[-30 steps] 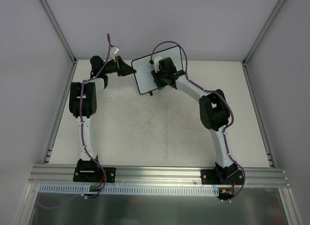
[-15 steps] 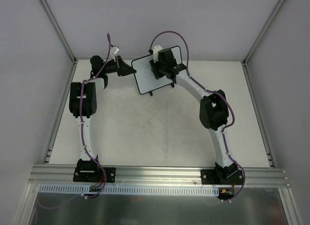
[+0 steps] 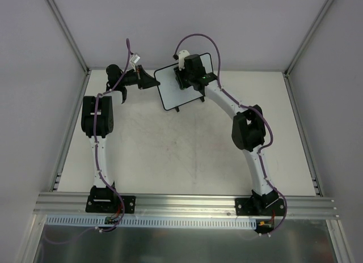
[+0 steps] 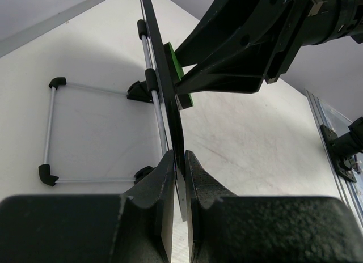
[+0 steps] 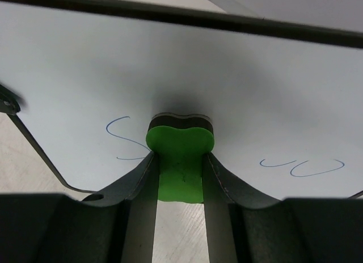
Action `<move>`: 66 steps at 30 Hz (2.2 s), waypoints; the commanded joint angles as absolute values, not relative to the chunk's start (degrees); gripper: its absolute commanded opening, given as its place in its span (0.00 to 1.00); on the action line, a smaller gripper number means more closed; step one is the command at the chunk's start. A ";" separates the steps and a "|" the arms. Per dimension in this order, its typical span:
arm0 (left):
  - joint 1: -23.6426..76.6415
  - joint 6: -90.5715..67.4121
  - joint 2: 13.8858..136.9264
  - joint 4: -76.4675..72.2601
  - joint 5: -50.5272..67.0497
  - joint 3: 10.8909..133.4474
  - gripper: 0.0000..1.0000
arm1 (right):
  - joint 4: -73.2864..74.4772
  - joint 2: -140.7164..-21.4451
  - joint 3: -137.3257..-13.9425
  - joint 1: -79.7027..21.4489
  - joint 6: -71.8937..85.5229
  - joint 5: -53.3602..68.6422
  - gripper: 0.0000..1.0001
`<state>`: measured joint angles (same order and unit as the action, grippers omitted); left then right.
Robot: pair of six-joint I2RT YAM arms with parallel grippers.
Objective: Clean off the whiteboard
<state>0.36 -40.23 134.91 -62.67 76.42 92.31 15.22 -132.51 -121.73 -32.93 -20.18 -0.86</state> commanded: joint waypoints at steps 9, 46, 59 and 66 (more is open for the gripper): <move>3.08 -38.50 134.30 -64.51 83.23 94.31 0.00 | 15.65 -131.84 -111.54 -34.19 -19.07 -0.53 0.00; 3.78 -38.06 134.12 -64.07 83.32 94.31 0.00 | 18.17 -135.79 -125.68 -35.95 -19.25 -0.97 0.01; 3.87 -37.97 134.03 -63.90 83.32 94.22 0.00 | 22.59 -135.18 -118.48 -36.39 -20.92 -0.53 0.00; 3.87 -37.88 133.95 -63.90 83.41 94.04 0.00 | 22.50 -134.47 -119.70 -36.39 -21.01 -0.96 0.00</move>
